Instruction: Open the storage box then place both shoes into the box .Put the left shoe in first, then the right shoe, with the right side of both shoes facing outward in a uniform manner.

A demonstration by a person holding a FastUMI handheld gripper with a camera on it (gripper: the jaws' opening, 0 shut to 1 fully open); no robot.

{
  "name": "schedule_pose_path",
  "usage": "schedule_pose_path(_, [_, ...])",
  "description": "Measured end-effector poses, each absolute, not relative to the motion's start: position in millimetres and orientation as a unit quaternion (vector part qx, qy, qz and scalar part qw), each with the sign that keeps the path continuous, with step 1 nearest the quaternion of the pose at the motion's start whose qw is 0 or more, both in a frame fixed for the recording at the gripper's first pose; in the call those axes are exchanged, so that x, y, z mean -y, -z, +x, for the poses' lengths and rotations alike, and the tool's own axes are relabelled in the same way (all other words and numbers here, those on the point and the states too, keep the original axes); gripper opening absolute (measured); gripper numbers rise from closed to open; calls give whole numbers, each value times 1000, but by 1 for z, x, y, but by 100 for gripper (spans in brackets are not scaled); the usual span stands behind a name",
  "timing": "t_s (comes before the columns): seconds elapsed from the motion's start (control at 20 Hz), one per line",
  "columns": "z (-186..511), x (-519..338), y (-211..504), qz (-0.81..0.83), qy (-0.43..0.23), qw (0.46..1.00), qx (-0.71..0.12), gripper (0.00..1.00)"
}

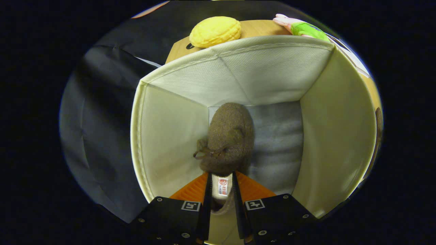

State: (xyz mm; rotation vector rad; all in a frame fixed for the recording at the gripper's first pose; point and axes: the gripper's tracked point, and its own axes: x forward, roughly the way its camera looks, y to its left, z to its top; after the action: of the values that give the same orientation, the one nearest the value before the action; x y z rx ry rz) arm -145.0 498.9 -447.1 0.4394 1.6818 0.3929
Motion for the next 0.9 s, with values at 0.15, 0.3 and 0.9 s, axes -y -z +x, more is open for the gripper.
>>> schedule_pose_path(0.15, [-137,-492,413,216,-217,641,-704,55])
schedule_pose_path(0.3, [-135,-461,384,225,-247,648,-685,72])
schedule_pose_path(0.9, [-114,-208,375,149,-168,779,-586,96])
